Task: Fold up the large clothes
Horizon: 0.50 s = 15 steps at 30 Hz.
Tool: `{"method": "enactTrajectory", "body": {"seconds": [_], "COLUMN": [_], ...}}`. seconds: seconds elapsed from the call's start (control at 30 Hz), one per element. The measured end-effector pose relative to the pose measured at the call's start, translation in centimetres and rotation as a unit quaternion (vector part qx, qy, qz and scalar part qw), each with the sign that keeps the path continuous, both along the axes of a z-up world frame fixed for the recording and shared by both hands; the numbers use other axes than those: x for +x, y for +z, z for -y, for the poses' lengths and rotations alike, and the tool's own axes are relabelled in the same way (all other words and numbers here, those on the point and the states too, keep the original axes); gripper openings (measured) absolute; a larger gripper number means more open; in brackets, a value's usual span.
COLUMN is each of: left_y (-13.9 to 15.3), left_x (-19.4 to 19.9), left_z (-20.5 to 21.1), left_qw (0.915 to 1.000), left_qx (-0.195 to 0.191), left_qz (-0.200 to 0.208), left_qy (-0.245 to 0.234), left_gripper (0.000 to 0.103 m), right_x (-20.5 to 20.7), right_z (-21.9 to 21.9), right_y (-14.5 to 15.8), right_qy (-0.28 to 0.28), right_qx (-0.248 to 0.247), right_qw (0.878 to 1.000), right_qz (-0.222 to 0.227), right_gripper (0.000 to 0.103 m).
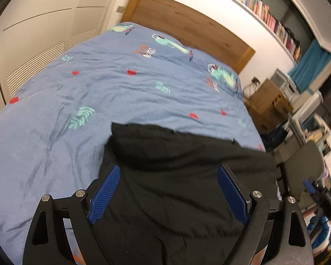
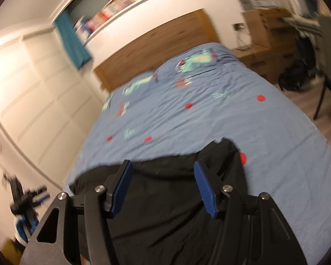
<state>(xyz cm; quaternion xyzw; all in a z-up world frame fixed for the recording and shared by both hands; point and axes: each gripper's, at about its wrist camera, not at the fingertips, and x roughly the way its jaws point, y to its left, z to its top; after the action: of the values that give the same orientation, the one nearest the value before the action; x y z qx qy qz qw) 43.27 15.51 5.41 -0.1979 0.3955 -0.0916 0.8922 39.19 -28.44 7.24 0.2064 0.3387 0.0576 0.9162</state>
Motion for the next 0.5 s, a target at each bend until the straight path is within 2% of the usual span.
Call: {"method": "enactTrajectory", "body": {"seconds": [0.37,0.5], "left_y": [-3.6,-5.5], "left_x": [0.1,1.5], "left_z": [8.5,11.5], "left_qw": [0.9947,0.9919], "left_qx": [0.069,0.084], "left_qz": [0.002,-0.003], "left_qy": [-0.077,-0.095], "left_gripper": [0.089,0.089], "right_x": [1.4,3.0], "right_z": [-10.9,-13.4], "right_y": [-3.7,-6.5], "right_qy": [0.097,0.12], "right_qx": [-0.094,-0.116], "right_qw": [0.991,0.986], "right_qz": [-0.003,-0.018], "right_gripper": [0.056,0.056]}}
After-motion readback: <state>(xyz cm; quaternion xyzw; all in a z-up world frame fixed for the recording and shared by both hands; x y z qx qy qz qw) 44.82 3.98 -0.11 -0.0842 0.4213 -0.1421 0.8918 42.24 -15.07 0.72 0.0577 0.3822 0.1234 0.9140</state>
